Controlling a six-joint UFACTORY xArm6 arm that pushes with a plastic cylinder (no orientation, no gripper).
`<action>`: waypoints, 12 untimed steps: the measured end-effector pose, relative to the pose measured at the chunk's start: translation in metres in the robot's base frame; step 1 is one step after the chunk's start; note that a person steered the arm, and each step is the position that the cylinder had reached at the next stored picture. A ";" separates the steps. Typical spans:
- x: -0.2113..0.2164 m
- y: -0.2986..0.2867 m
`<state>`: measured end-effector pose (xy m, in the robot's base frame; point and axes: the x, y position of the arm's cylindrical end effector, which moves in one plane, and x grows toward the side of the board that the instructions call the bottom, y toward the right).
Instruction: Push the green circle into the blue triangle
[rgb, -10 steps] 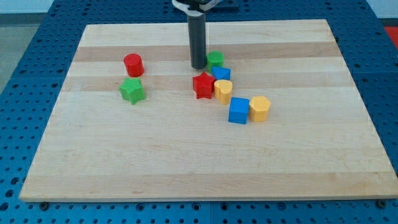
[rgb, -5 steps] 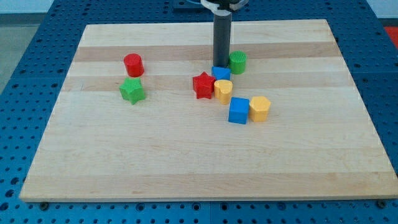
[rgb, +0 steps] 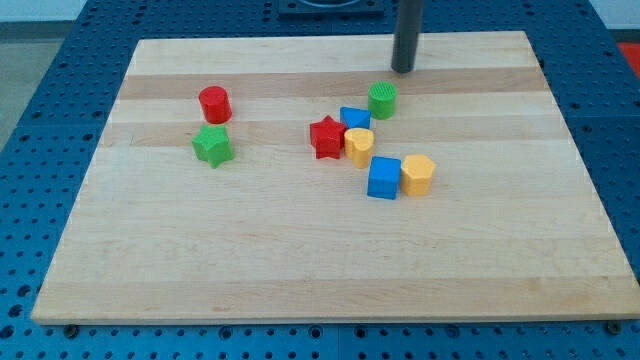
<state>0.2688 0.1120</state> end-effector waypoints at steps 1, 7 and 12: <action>0.013 0.024; 0.019 -0.023; 0.021 -0.077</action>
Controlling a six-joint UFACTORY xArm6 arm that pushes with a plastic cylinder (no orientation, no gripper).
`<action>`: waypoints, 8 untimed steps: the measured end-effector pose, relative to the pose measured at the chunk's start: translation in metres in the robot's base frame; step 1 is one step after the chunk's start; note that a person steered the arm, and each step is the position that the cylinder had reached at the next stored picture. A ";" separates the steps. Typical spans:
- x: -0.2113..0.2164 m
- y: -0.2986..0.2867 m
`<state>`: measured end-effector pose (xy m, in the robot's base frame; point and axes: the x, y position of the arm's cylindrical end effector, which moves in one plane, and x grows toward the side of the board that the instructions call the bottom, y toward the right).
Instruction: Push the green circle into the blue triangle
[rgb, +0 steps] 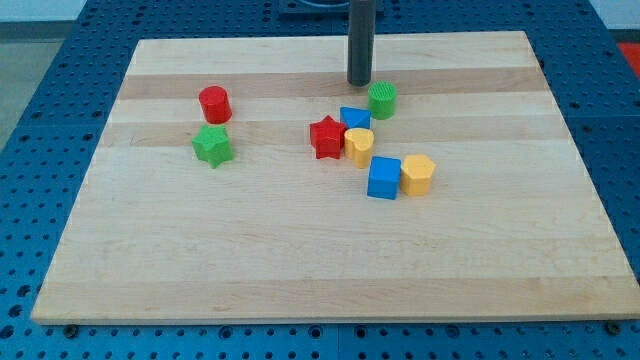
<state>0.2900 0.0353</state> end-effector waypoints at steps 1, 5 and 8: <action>-0.001 0.000; -0.005 0.040; 0.049 0.003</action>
